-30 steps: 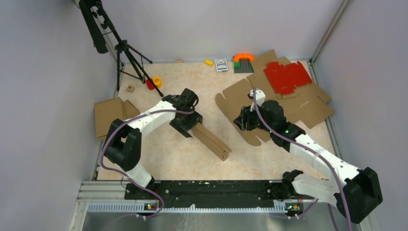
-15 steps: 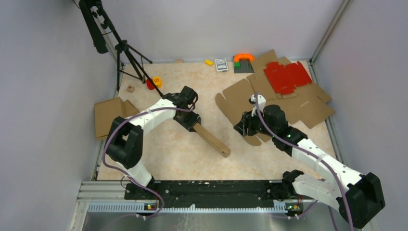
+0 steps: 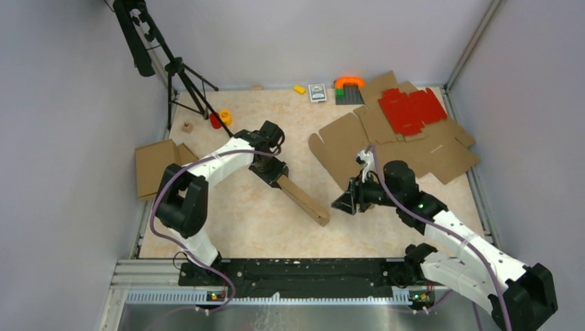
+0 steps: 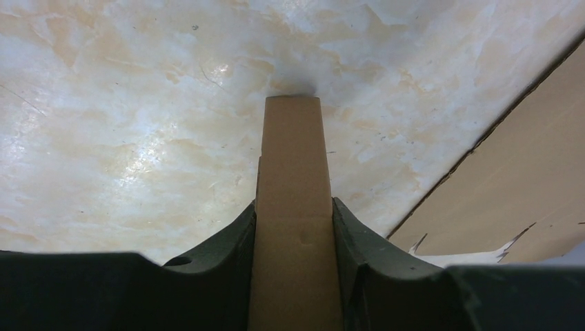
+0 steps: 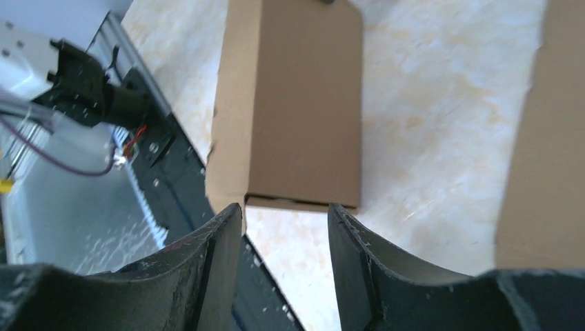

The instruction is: Fold the paper box

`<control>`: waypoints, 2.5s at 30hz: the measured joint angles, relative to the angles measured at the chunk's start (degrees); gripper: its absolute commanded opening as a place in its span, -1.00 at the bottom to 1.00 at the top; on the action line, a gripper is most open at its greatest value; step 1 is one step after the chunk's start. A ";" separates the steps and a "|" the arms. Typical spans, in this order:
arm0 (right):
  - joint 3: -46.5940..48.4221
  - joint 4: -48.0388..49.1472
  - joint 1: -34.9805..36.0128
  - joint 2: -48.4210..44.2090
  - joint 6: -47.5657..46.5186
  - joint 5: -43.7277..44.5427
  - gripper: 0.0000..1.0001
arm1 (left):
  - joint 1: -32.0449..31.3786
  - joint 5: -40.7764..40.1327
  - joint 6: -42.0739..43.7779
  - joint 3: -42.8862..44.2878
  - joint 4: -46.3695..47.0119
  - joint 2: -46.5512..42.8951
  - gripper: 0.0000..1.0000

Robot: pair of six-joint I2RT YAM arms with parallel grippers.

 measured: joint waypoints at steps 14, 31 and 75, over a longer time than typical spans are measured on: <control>-1.01 -4.96 8.79 -0.57 5.66 3.74 0.21 | 0.39 -2.97 -0.11 2.62 -6.27 1.38 -0.74; 8.68 -1.77 23.71 12.11 -5.88 34.07 0.20 | 3.69 -10.95 -25.09 -7.06 -15.89 -13.92 -1.00; 11.91 6.12 27.76 20.65 -30.51 28.17 -0.32 | 3.69 -14.45 -32.89 -13.66 -16.39 -20.96 -0.93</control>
